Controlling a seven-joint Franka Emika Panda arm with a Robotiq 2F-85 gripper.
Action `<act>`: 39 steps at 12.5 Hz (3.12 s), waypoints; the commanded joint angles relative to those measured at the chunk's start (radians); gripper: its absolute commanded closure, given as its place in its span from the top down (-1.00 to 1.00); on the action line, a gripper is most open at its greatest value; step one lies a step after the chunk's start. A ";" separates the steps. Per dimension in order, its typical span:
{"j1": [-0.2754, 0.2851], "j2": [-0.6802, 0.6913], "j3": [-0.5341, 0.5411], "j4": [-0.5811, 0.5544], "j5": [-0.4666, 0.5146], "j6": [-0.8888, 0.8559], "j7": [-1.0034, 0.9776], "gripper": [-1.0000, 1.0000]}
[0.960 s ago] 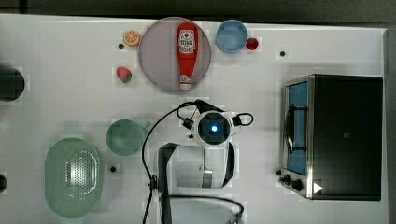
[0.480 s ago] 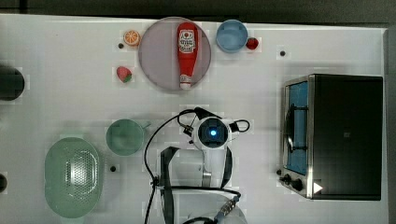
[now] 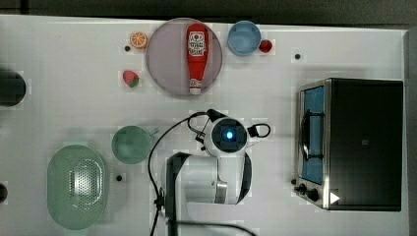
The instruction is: Pick Banana and place it in mug.
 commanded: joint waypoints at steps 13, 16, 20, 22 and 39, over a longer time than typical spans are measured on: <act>0.037 -0.347 0.290 0.244 -0.002 -0.492 -0.009 -0.42; 0.039 -0.317 0.380 0.243 0.002 -0.492 0.143 -0.42; 0.040 -0.240 0.478 0.235 0.002 -0.446 0.390 -0.42; 0.040 -0.181 0.500 0.214 0.002 -0.355 0.459 -0.42; 0.018 -0.065 0.433 0.202 -0.041 -0.147 0.616 1.00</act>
